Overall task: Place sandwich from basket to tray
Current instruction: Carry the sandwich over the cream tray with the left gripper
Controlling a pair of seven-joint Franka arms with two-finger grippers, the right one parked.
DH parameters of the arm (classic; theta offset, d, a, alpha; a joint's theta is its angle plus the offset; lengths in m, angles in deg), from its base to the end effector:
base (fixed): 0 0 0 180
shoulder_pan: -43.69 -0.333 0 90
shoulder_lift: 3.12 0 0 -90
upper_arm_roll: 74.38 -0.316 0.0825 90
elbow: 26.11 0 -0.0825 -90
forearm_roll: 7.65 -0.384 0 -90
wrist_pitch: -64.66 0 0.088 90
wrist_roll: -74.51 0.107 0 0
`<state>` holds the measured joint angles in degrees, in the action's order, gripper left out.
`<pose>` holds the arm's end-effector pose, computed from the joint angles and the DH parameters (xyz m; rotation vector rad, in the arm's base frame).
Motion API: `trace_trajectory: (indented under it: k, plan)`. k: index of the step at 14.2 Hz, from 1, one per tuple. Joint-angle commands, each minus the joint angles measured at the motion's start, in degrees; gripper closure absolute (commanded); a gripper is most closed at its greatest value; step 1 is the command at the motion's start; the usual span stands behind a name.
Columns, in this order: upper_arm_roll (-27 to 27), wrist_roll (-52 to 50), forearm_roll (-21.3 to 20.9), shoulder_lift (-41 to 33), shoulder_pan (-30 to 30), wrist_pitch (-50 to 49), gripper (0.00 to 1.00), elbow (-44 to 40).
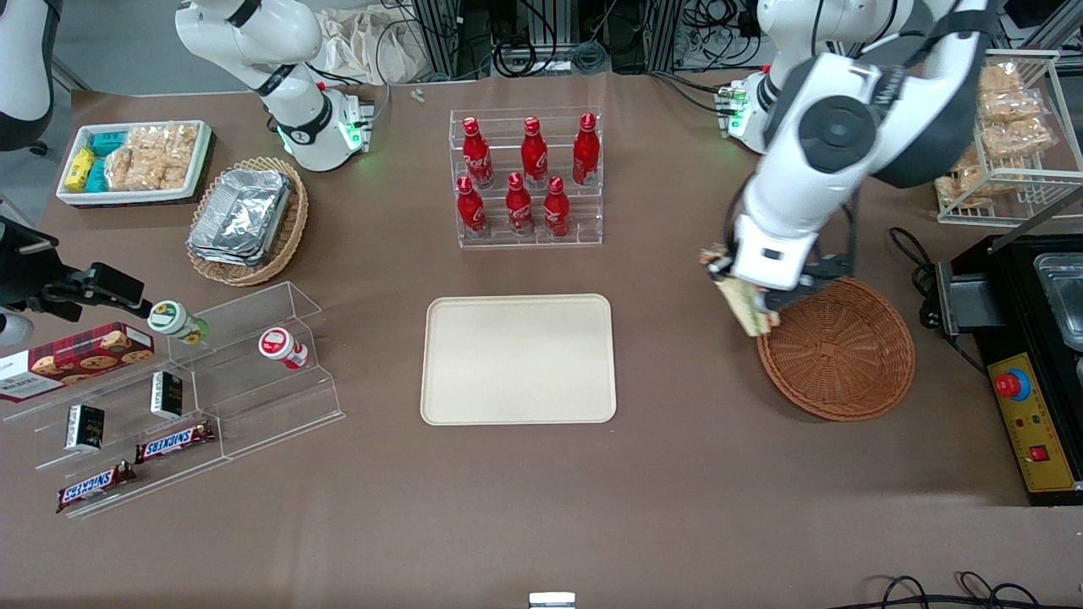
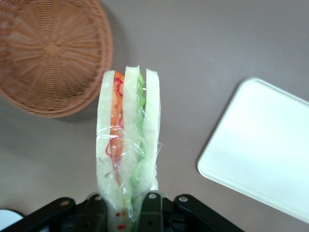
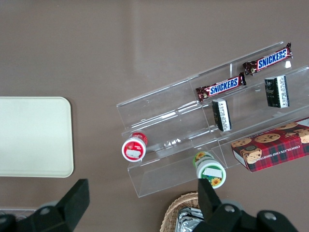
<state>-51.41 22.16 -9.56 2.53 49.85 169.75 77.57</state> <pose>0.5126 -0.2749 0.4812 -3.0417 -0.6103 0.0843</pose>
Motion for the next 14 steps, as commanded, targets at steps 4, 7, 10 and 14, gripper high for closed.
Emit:
trace_trajectory:
  k: [4,7,10,14]
  plan:
    - [8.04,8.75,-2.39,14.27,0.33,-1.38,1.00,-15.95]
    - [8.05,9.28,-3.62,21.13,2.97,0.37,1.00,-19.65]
    - [8.05,8.93,-3.97,26.41,4.19,6.24,1.00,-20.80]
    - [7.78,8.23,-8.34,34.14,6.92,13.28,1.00,-20.89]
